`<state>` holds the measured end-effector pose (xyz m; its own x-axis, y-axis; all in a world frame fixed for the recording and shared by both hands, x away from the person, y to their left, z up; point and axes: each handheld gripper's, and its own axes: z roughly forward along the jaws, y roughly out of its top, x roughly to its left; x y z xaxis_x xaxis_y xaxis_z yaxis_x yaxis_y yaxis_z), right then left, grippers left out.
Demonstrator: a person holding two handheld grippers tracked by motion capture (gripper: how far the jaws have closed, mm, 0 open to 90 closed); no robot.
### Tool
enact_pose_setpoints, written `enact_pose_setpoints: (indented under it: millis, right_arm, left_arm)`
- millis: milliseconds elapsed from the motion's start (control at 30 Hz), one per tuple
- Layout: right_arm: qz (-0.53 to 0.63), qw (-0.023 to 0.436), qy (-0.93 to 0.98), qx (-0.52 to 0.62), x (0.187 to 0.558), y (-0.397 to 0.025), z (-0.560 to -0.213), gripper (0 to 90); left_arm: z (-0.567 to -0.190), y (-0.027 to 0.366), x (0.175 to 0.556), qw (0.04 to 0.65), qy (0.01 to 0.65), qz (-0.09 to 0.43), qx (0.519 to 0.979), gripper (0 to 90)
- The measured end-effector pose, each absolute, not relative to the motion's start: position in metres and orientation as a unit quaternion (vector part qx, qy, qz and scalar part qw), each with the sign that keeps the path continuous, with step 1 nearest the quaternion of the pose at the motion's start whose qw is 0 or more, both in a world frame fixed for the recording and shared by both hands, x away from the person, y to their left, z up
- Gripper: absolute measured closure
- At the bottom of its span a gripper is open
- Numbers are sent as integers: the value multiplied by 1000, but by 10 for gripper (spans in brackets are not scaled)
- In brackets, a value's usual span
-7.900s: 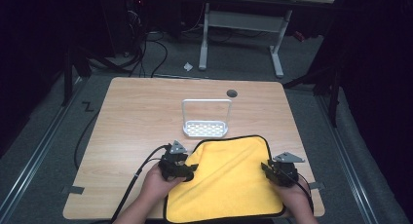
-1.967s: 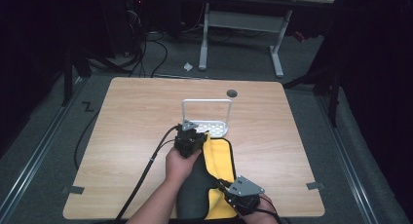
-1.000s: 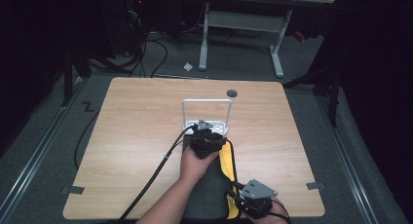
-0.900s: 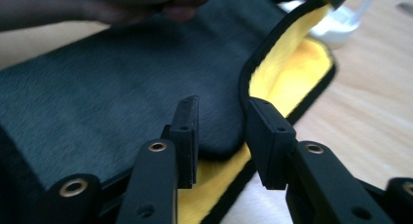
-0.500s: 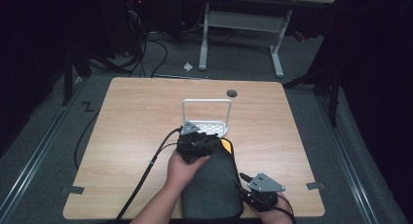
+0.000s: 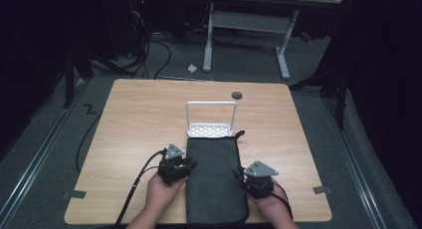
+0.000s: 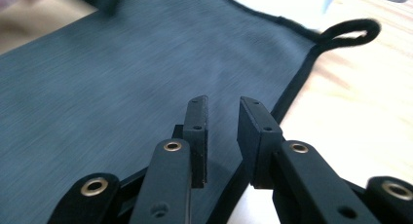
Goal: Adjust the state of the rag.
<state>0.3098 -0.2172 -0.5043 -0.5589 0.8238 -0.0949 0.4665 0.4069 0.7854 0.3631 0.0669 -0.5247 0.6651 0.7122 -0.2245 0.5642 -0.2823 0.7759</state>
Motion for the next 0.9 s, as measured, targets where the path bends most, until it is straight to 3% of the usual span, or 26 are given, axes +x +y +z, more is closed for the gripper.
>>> enact_pose_setpoints:
  millis: [267,567,800,900]
  right_arm:
    - [313,220,810,444,374,-205,-523,726]
    - [327,205,824,414,335,-208,-525,676]
    - [351,184,815,422,335,-215,-528,648]
    - [354,185,817,417,334,-217,-528,648]
  left_arm:
    - [-532,64,357,425,385,80,816,700]
    - [-532,74,334,430,367,69,822,656]
    - [-520,80,359,436,394,103,803,525]
    - [-523,77,383,423,424,86,796,388]
